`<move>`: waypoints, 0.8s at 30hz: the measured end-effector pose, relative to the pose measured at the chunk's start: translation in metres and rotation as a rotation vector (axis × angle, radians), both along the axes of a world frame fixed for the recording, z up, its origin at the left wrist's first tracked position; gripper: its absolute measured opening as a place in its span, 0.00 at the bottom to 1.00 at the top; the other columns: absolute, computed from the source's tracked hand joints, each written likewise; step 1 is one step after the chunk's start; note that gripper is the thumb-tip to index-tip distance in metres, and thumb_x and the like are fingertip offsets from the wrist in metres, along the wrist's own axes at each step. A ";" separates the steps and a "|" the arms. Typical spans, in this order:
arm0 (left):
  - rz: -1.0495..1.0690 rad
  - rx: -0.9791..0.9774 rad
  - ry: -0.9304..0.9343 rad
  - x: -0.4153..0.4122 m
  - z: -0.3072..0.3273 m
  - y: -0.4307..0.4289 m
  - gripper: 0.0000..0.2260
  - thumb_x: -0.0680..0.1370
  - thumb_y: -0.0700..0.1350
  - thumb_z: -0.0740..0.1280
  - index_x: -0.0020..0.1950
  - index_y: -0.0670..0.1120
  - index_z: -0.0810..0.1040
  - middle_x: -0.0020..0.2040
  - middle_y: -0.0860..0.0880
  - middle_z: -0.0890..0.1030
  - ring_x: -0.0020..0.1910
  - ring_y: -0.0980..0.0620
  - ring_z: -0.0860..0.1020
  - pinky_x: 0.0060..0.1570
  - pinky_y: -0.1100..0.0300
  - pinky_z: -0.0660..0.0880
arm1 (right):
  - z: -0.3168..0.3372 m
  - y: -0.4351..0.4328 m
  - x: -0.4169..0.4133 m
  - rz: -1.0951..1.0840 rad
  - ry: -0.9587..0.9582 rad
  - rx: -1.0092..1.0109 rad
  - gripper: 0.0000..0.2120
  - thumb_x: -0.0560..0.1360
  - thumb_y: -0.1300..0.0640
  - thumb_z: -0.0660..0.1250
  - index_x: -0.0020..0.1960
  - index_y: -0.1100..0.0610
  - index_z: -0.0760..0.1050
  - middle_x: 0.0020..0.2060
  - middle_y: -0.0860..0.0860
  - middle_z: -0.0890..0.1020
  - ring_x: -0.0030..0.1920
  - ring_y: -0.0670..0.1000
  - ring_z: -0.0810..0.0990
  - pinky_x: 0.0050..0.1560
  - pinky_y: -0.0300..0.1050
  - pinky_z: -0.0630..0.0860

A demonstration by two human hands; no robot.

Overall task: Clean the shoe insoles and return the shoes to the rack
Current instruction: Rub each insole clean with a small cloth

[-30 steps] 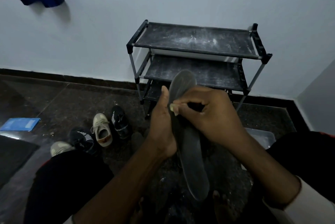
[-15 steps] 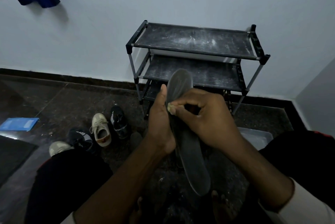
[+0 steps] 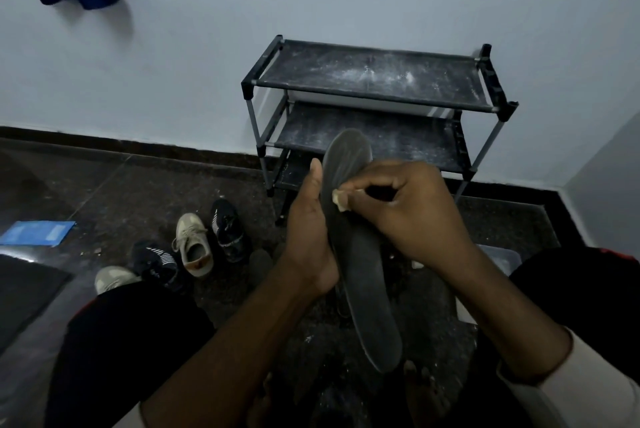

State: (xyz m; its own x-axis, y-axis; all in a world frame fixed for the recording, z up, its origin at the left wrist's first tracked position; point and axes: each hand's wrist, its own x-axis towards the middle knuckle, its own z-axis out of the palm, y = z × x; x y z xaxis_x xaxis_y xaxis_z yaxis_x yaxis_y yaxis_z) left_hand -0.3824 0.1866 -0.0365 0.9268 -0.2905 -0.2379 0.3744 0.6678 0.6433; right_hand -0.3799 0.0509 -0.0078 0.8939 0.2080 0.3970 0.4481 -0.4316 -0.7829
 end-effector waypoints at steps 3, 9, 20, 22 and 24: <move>0.011 -0.014 0.005 0.000 0.001 0.000 0.29 0.82 0.63 0.55 0.61 0.41 0.83 0.58 0.38 0.83 0.56 0.44 0.84 0.51 0.52 0.82 | 0.000 0.009 -0.005 0.060 -0.025 -0.009 0.03 0.75 0.59 0.76 0.48 0.55 0.87 0.42 0.45 0.86 0.44 0.45 0.84 0.48 0.48 0.82; 0.005 -0.004 -0.003 0.000 0.001 -0.003 0.29 0.83 0.62 0.53 0.60 0.42 0.83 0.55 0.40 0.84 0.53 0.45 0.84 0.51 0.52 0.83 | -0.001 -0.003 -0.001 0.008 0.022 -0.028 0.01 0.74 0.59 0.77 0.45 0.54 0.87 0.40 0.45 0.85 0.42 0.44 0.84 0.46 0.51 0.82; -0.015 0.014 -0.049 -0.004 0.002 -0.003 0.29 0.84 0.63 0.51 0.62 0.42 0.81 0.56 0.40 0.84 0.55 0.46 0.84 0.51 0.53 0.82 | 0.001 0.000 -0.002 -0.052 -0.034 -0.008 0.02 0.75 0.58 0.76 0.47 0.55 0.87 0.42 0.44 0.85 0.43 0.43 0.84 0.47 0.49 0.82; 0.000 -0.001 -0.047 -0.003 0.001 -0.002 0.29 0.84 0.62 0.52 0.61 0.42 0.82 0.56 0.40 0.84 0.55 0.46 0.84 0.51 0.53 0.82 | -0.002 0.006 -0.010 0.006 -0.027 -0.038 0.02 0.75 0.58 0.75 0.48 0.54 0.87 0.42 0.44 0.85 0.44 0.44 0.84 0.48 0.47 0.82; 0.018 0.002 -0.045 -0.002 0.002 0.001 0.29 0.84 0.62 0.53 0.62 0.41 0.82 0.55 0.40 0.84 0.54 0.46 0.84 0.52 0.53 0.82 | -0.005 0.005 -0.015 0.043 0.010 -0.070 0.03 0.75 0.57 0.75 0.48 0.54 0.87 0.42 0.44 0.85 0.44 0.43 0.84 0.47 0.47 0.82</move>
